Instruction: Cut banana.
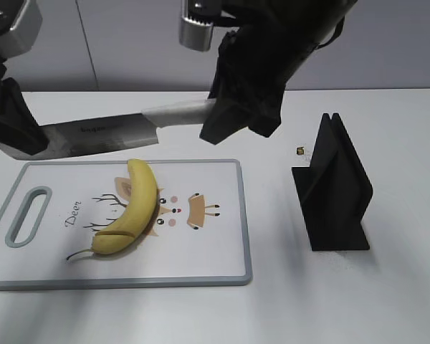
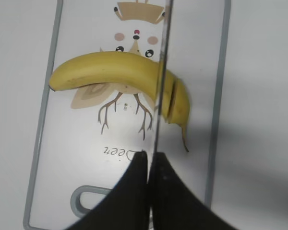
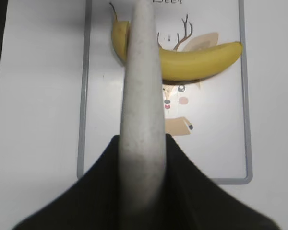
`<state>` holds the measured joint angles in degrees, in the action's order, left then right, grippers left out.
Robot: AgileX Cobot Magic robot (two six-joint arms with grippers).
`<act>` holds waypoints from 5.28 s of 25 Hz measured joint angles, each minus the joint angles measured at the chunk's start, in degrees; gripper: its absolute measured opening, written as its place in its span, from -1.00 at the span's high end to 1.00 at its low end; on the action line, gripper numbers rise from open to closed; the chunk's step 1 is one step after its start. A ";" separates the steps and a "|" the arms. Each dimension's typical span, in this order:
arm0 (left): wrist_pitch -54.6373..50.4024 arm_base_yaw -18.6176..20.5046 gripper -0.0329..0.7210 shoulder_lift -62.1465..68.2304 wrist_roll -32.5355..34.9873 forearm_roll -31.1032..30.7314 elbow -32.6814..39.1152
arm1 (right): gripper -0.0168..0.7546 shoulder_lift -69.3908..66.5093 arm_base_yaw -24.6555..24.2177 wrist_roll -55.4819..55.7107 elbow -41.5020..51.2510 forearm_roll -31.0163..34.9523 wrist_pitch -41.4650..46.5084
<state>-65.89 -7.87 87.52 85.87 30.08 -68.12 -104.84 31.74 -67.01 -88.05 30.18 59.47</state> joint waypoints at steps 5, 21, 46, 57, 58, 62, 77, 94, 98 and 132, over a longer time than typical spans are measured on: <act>2.55 -1.34 0.93 1.66 0.26 -0.13 0.00 | 0.53 -3.24 0.95 6.63 -0.22 -7.62 1.60; 16.65 -9.38 0.93 12.01 -5.95 -6.22 4.90 | 0.53 -10.29 1.76 12.96 -0.15 -15.84 3.44; 25.81 -9.56 0.93 12.47 -6.42 -6.11 12.38 | 0.51 -15.36 4.85 17.62 -0.15 -20.80 1.19; 25.87 -9.56 0.93 12.41 -6.42 -5.85 12.57 | 0.50 -17.65 4.85 17.43 -0.15 -20.74 0.92; 25.94 -9.56 0.93 12.41 -6.42 -5.85 12.59 | 0.50 -17.72 4.85 17.43 -0.15 -20.74 0.81; 26.05 -9.56 0.93 12.94 -6.42 -5.74 12.64 | 0.50 -17.71 4.85 17.43 -0.15 -20.80 0.58; 25.45 -9.56 0.93 7.59 -6.42 -6.34 12.90 | 0.49 -13.54 4.90 18.83 -0.62 -20.56 1.52; 31.91 -9.56 0.93 7.40 -6.56 -6.37 18.28 | 0.48 -15.52 6.20 19.09 -0.62 -21.18 0.65; 31.98 -9.56 0.93 8.07 -6.56 -6.53 18.28 | 0.48 -16.17 6.20 19.09 -0.62 -21.13 0.51; 35.33 -9.72 0.93 16.33 -6.00 -5.92 17.48 | 0.48 -22.06 6.20 19.28 1.02 -23.50 -3.67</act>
<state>-30.57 -17.59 103.86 79.87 24.16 -50.64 -126.90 37.94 -47.74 -87.03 6.68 55.80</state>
